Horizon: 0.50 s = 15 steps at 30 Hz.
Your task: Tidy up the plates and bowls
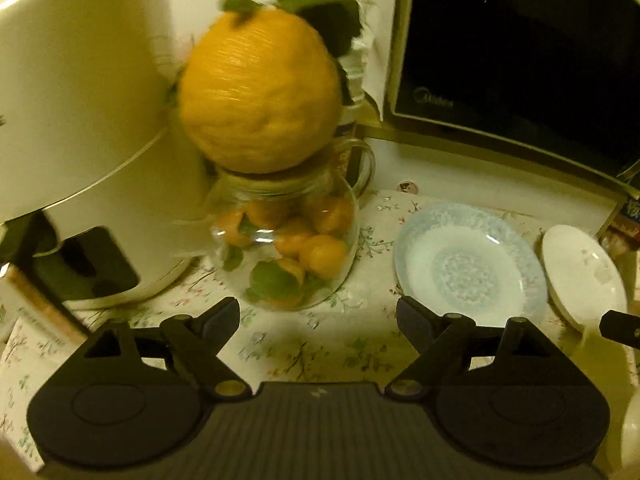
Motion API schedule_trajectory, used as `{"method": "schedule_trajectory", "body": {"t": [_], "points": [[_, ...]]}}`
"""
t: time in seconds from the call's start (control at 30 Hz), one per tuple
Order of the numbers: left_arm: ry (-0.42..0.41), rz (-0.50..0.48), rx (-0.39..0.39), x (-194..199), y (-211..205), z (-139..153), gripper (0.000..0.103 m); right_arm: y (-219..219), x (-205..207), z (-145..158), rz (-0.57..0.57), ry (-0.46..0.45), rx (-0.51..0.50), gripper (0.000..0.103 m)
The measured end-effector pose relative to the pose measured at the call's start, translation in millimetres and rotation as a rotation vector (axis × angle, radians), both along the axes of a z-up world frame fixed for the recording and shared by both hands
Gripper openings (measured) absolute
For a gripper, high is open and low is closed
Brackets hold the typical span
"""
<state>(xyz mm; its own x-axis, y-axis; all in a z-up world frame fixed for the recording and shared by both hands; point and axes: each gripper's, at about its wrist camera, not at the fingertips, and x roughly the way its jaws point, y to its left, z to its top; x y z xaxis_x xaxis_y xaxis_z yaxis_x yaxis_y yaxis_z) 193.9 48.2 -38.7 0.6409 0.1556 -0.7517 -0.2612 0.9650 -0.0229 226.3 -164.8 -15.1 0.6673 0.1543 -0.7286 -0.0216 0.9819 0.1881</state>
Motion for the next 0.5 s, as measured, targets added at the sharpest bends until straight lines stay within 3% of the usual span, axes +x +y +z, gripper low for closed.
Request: {"method": "schedule_trajectory", "body": {"t": [0.23, 0.27, 0.37, 0.4, 0.47, 0.5], "points": [[0.002, 0.002, 0.018, 33.1, -6.4, -15.2, 0.081, 5.4, 31.8, -24.4, -0.014, 0.102, 0.106, 0.044], [0.006, 0.004, 0.015, 36.4, -8.3, -16.9, 0.089, 4.7, 35.3, -28.0, -0.031, 0.117, 0.129, 0.044], [0.014, 0.020, 0.050, 39.4, -19.0, -20.5, 0.091, 5.1, 42.7, -34.5, -0.059, 0.138, 0.147, 0.044], [0.019, 0.009, 0.050, 40.3, -21.4, -22.0, 0.090, 5.7, 44.0, -34.3, -0.060, 0.138, 0.143, 0.043], [0.027, -0.027, 0.020, 39.3, -24.7, -23.3, 0.074, 7.8, 47.0, -35.5, -0.056, 0.135, 0.139, 0.044], [0.035, -0.027, 0.017, 37.9, -26.7, -22.6, 0.075, 8.0, 48.2, -36.8, -0.056, 0.138, 0.141, 0.044]]}}
